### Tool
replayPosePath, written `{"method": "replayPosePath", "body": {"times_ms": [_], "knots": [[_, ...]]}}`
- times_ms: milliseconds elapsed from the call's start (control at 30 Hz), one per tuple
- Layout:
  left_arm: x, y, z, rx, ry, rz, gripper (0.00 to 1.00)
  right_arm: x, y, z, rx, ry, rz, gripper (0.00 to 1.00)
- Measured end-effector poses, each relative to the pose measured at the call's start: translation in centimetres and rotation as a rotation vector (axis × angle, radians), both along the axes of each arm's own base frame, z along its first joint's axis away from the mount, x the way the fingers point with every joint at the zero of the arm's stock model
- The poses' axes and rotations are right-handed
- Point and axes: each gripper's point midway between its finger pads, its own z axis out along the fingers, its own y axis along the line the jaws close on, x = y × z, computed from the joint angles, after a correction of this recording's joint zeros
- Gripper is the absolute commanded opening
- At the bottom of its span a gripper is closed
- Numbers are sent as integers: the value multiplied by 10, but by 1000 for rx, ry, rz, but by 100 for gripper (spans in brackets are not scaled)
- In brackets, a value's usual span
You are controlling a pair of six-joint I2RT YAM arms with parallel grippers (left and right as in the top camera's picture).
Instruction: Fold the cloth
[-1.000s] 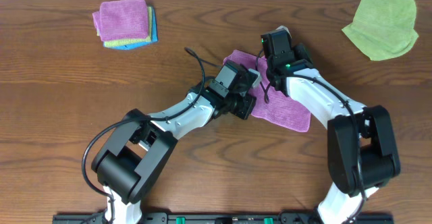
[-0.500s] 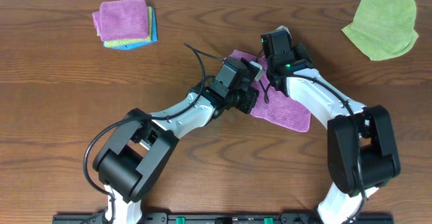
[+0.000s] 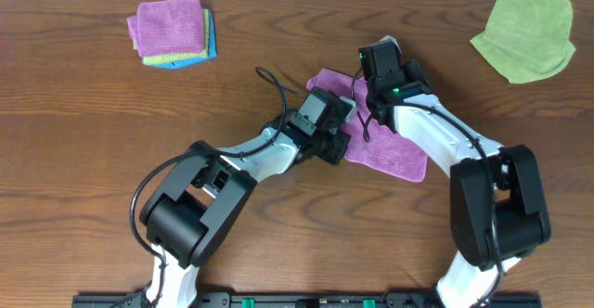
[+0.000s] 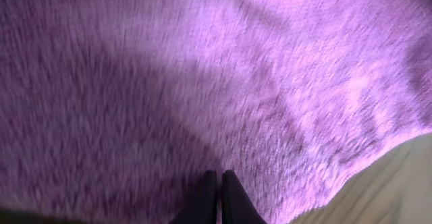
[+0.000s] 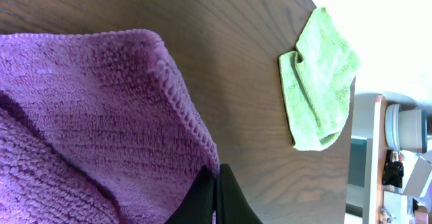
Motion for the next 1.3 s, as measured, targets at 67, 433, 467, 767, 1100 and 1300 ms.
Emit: {"method": "replayPosePath", "body": {"times_ms": [67,433,467,767,1100,1300], "knots": [[-4,4,-4,24,17,-3,6,0,0,0,0,0,0,1],[-18,17,-7,96,83,-17,6,1,-2,0,8,-9,-11,1],[-21,18,-7,103,96,-19,6,2,-3,1,10,-14,-14,1],[-49,19,-5,70,255,-42,6,2,-38,3,-6,-21,-97,1],[-63,6,-4,-2,337,-36,6,-14,-54,-2,-62,52,-136,1],[-75,-9,-3,-31,360,-64,6,-13,-67,9,-118,9,-188,1]]}}
